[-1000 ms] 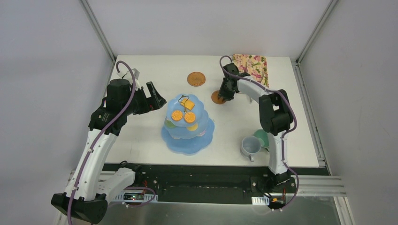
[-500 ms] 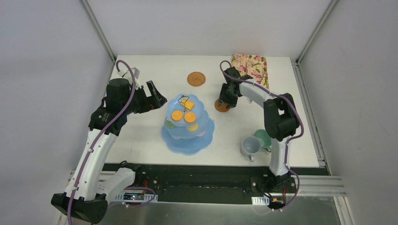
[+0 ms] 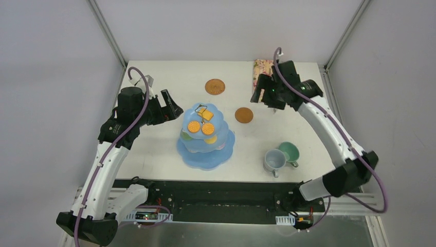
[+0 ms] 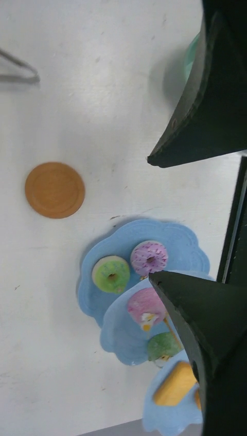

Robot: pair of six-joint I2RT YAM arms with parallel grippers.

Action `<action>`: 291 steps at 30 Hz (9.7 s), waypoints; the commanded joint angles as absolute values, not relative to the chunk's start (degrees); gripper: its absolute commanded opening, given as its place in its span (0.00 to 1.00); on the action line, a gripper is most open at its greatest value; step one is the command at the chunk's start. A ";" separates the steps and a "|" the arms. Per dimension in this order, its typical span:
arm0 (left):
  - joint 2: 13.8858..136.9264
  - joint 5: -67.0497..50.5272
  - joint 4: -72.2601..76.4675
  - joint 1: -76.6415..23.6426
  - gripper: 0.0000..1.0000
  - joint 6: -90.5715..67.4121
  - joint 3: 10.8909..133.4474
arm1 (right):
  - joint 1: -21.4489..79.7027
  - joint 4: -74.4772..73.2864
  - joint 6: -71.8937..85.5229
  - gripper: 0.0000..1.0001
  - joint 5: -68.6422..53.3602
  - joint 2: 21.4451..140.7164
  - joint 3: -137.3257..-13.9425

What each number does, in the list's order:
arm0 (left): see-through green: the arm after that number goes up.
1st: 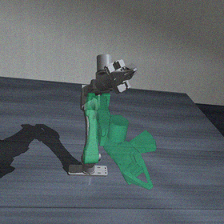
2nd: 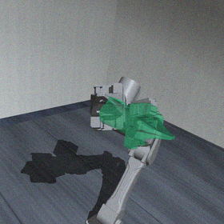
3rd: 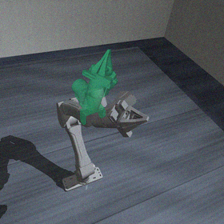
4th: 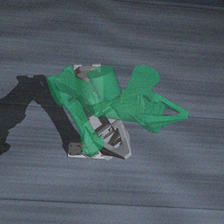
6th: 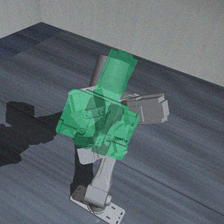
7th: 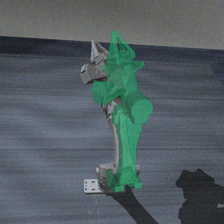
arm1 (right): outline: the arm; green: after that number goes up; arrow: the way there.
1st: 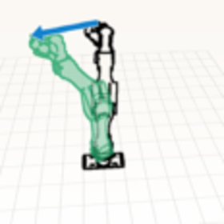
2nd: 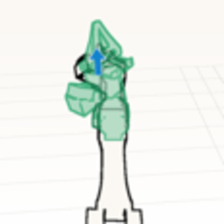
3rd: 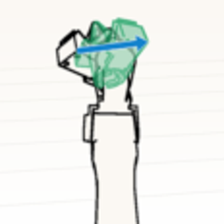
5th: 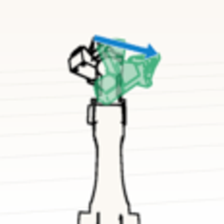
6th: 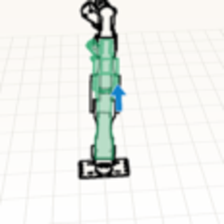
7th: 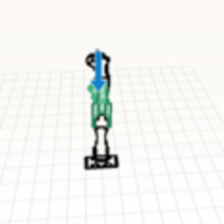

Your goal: Serve the afternoon tea

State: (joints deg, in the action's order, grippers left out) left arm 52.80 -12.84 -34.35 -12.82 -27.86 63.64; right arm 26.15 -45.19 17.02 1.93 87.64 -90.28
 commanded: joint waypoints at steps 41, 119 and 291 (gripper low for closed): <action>53.52 -11.46 -33.56 -13.36 0.89 -27.53 63.01 | 26.07 -61.73 48.03 0.46 7.29 56.24 -45.38; 49.26 -5.99 -36.21 -14.06 0.90 -20.30 65.74 | 25.75 -49.85 29.18 0.00 7.74 111.91 -99.89; 69.19 -13.74 -21.07 -1.63 0.90 -50.41 72.95 | 13.70 -25.38 33.94 0.49 -22.35 120.74 -90.77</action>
